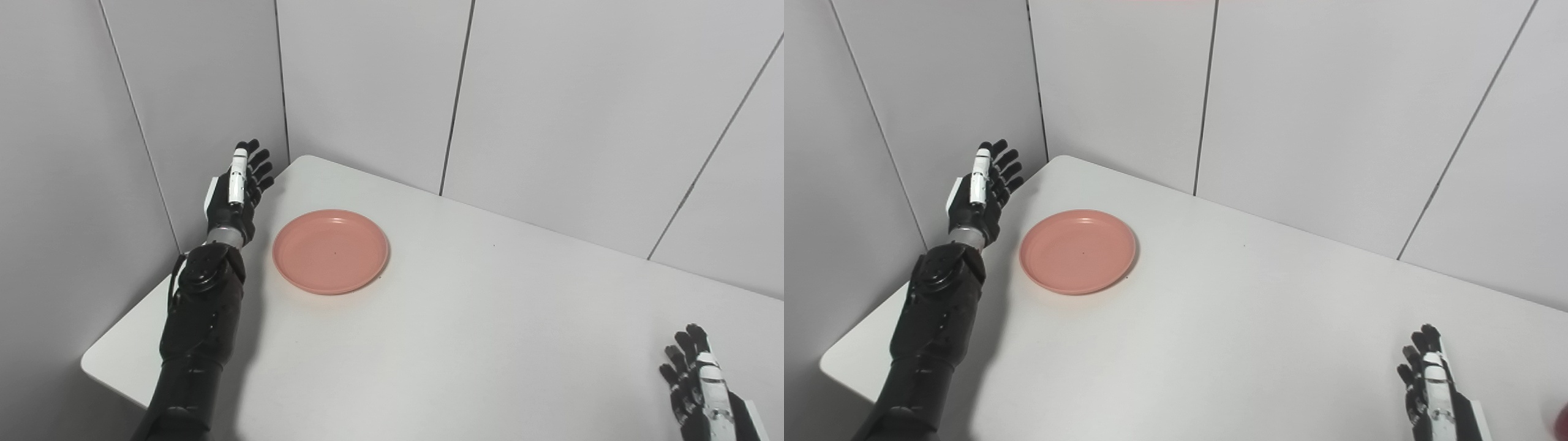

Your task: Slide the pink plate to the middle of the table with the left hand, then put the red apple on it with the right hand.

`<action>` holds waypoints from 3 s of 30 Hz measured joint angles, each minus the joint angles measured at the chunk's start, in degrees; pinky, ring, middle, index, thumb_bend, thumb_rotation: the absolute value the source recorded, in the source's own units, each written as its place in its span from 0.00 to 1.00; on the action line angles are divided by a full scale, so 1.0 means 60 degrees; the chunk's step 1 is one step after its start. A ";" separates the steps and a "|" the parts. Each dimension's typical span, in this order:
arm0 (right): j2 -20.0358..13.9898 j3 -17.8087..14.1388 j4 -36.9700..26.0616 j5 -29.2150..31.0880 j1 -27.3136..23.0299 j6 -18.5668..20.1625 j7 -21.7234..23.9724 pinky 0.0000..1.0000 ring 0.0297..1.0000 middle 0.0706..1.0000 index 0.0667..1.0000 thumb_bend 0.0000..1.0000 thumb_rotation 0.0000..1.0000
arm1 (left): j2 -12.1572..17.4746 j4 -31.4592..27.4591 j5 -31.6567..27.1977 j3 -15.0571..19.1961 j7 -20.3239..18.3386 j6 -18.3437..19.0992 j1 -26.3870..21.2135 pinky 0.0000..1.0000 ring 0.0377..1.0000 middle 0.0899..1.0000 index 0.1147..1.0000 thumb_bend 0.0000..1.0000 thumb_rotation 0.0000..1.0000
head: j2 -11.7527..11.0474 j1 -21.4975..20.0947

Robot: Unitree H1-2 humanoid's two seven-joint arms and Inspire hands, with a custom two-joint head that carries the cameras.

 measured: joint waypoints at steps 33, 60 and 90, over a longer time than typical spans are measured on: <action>-0.0044 -0.0006 -0.0056 0.0013 -0.0004 0.0107 -0.0027 1.00 1.00 1.00 1.00 0.00 1.00 | -0.0058 0.0663 -0.0003 -0.0020 -0.0073 -0.0318 0.0259 0.92 0.91 0.90 0.87 0.35 1.00 | 0.0088 0.0000; -0.0040 -0.0059 -0.0177 0.0022 -0.0011 0.0175 -0.0045 1.00 1.00 1.00 1.00 0.00 1.00 | 0.0091 0.2082 -0.0229 -0.0093 -0.0527 -0.1222 0.0060 0.91 0.90 0.90 0.88 0.36 1.00 | 0.0190 0.0044; -0.0049 -0.0073 -0.0292 0.0077 -0.0012 0.0192 -0.0035 1.00 1.00 1.00 1.00 0.00 1.00 | -0.0186 0.1397 -0.0142 -0.1100 -0.0596 -0.0585 0.0093 0.94 0.92 0.92 0.89 0.34 1.00 | 0.0322 -0.0044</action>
